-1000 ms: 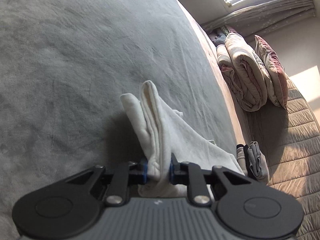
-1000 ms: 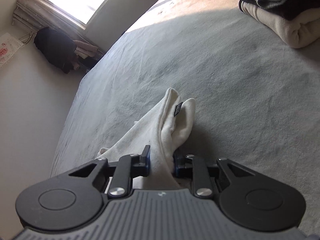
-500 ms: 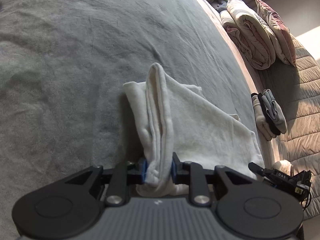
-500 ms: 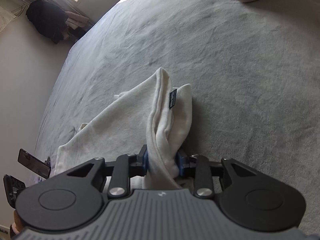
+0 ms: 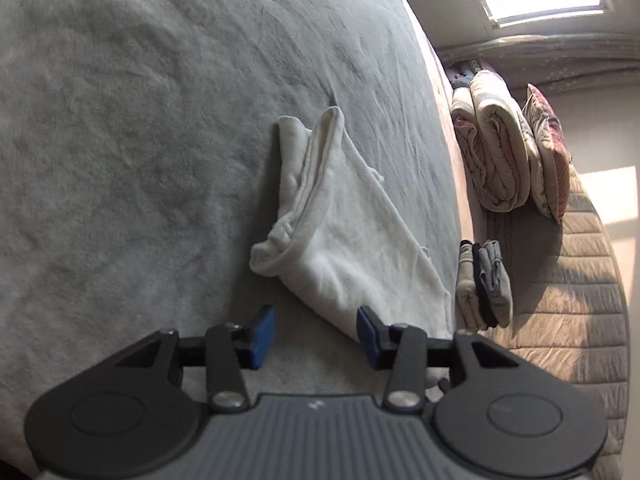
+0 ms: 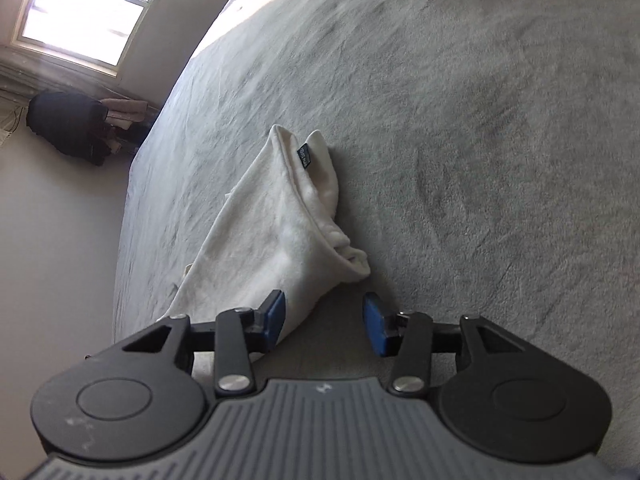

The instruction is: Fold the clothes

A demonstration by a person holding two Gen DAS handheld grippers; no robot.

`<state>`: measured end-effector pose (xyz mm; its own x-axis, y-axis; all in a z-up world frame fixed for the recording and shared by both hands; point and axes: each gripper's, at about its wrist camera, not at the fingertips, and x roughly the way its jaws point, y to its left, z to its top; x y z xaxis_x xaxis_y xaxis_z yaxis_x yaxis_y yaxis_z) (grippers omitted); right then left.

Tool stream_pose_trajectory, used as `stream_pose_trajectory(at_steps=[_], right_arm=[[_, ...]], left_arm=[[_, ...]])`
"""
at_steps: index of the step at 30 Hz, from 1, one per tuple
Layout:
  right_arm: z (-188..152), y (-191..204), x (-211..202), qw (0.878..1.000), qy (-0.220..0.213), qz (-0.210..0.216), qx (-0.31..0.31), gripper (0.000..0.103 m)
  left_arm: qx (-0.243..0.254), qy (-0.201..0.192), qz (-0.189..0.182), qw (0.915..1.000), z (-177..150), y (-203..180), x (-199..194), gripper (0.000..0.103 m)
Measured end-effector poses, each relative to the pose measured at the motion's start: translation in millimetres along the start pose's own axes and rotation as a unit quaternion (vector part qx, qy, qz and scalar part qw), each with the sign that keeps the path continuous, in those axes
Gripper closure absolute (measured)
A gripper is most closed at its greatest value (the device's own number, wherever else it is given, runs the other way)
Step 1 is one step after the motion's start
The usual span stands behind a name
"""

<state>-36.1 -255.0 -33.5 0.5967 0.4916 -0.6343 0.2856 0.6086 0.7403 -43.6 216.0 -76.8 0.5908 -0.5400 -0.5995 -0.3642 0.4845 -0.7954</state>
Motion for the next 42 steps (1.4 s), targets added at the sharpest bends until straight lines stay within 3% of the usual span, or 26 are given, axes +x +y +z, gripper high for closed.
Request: stream_pose_trajectory(at_steps=[2, 4, 5, 7, 10, 12, 15, 16, 18, 22, 24, 27, 29, 31, 33, 35, 37, 39, 42], right_arm=[[-7, 3, 9, 1.0, -0.011, 0.001, 0.012, 0.055], [-9, 3, 20, 0.999, -0.038, 0.002, 0.033, 0.055], [-9, 3, 26, 0.998, -0.051, 0.003, 0.044, 0.056], [-10, 1, 30, 0.995, -0.081, 0.012, 0.063, 0.057], [-8, 3, 34, 0.992, -0.115, 0.0, 0.059, 0.07], [-14, 18, 38, 0.99, -0.137, -0.02, 0.008, 0.073], [-29, 42, 44, 0.978, -0.168, -0.063, -0.11, 0.073], [-31, 42, 47, 0.974, -0.172, -0.071, -0.131, 0.073], [-27, 28, 42, 0.977, -0.163, -0.062, -0.125, 0.072], [-18, -12, 13, 0.988, -0.13, -0.023, -0.075, 0.071], [-19, -25, 0, 0.993, -0.114, -0.002, -0.001, 0.066], [-19, -41, -18, 0.991, -0.092, 0.019, 0.1, 0.064], [-16, -45, -28, 0.986, -0.09, 0.016, 0.136, 0.062], [-13, -37, -39, 0.986, -0.111, -0.007, 0.128, 0.061], [-12, -24, -46, 0.985, -0.138, -0.032, 0.097, 0.059], [-8, -13, -44, 0.985, -0.154, -0.048, 0.064, 0.058], [-4, -1, -35, 0.984, -0.162, -0.064, 0.025, 0.058], [3, 7, -15, 0.983, -0.167, -0.072, -0.013, 0.058], [7, 25, 12, 0.972, -0.195, -0.093, -0.097, 0.058]], left_arm=[[-0.051, -0.016, -0.031, 0.9981, -7, 9, 11, 0.059], [-0.084, -0.06, -0.023, 0.9944, -15, 16, 17, 0.062], [-0.097, -0.083, -0.022, 0.9915, -19, 18, 17, 0.07], [-0.112, -0.125, -0.023, 0.9856, -25, 21, 16, 0.074], [-0.081, -0.175, 0.0, 0.9812, -36, 11, 14, 0.082], [0.001, -0.21, 0.042, 0.9768, -45, -9, 11, 0.083], [0.119, -0.243, 0.114, 0.9559, -60, -36, 14, 0.079], [0.135, -0.245, 0.129, 0.9514, -61, -40, 15, 0.078], [0.139, -0.236, 0.129, 0.9529, -56, -40, 11, 0.076], [0.105, -0.217, 0.112, 0.9641, -43, -32, -2, 0.071], [0.074, -0.214, 0.104, 0.9685, -39, -24, -11, 0.07], [0.058, -0.211, 0.101, 0.9706, -37, -15, -26, 0.067], [0.053, -0.219, 0.124, 0.9663, -35, -19, -32, 0.071], [0.072, -0.251, 0.143, 0.9546, -35, -29, -40, 0.071], [0.094, -0.266, 0.144, 0.9486, -33, -38, -45, 0.07], [0.113, -0.259, 0.13, 0.9503, -28, -47, -40, 0.07], [0.128, -0.235, 0.097, 0.9586, -23, -51, -32, 0.072], [0.145, -0.213, 0.071, 0.9636, -21, -56, -21, 0.089], [0.204, -0.22, 0.06, 0.9519, -20, -63, -2, 0.089]])
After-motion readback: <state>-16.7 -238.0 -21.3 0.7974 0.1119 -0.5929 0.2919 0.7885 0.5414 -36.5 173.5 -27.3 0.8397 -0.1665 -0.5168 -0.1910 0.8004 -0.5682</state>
